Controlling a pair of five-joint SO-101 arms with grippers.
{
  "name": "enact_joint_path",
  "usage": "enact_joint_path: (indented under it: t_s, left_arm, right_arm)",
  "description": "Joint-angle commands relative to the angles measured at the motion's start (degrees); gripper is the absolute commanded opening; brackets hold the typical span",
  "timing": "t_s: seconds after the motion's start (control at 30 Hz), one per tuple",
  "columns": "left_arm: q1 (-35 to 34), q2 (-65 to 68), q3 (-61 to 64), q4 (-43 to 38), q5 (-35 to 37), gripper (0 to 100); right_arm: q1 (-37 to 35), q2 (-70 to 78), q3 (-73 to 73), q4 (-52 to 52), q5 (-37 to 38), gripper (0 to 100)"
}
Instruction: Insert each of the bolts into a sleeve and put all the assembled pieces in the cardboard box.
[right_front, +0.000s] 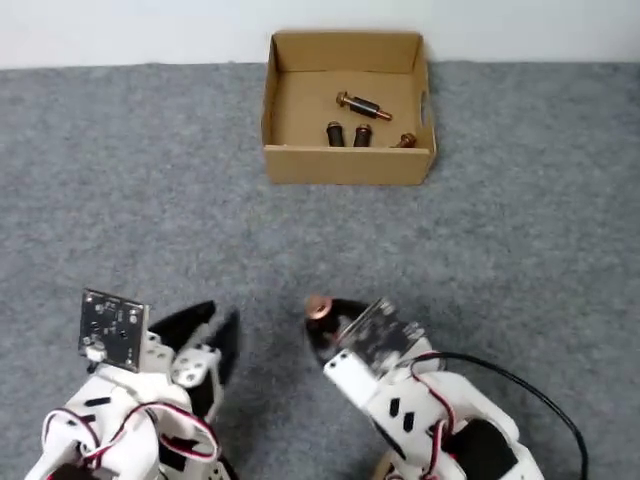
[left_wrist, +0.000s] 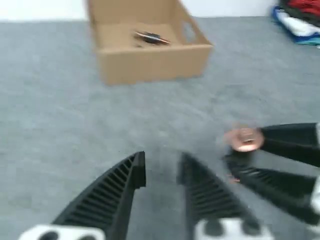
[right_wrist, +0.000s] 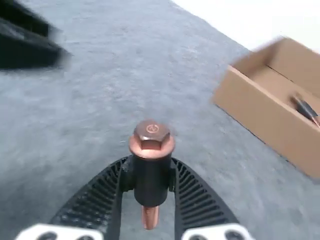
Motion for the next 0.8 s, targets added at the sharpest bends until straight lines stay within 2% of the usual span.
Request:
enact_joint_path:
  t_s: [0.0,0.13,0.23,0.37,0.47,0.63,0.77]
  left_arm:
    - [-6.9,-0.3,1.3,-5.0,-2.6,0]
    - [-11.0,-0.3,8.7,-10.5,-2.8,0]
    - [-13.8,-0.3,17.3,-16.0,-2.8,0]
    - [-15.6,-0.3,28.8,-24.4,-5.2,0]
    - [-15.6,-0.3,35.6,-30.4,-9.0,0]
    - [-15.6,-0.3,43.1,-36.7,-11.6,0]
    - [-15.6,-0.3,46.6,-38.2,-11.4,0]
  right_arm:
    - [7.9,0.0,-3.7,-1.1,-5.5,0.8]
    - [19.6,0.0,-5.1,-1.0,-10.5,0.8]
    - [25.3,0.5,-7.7,2.9,-11.7,0.8]
    - [26.2,6.4,-16.4,12.1,-11.8,0.8]
    - [26.2,13.1,-23.1,14.1,-11.8,0.8]
    - [26.2,23.3,-31.3,12.4,-11.8,0.8]
    - [26.2,30.3,-35.0,5.4,-11.8,0.8]
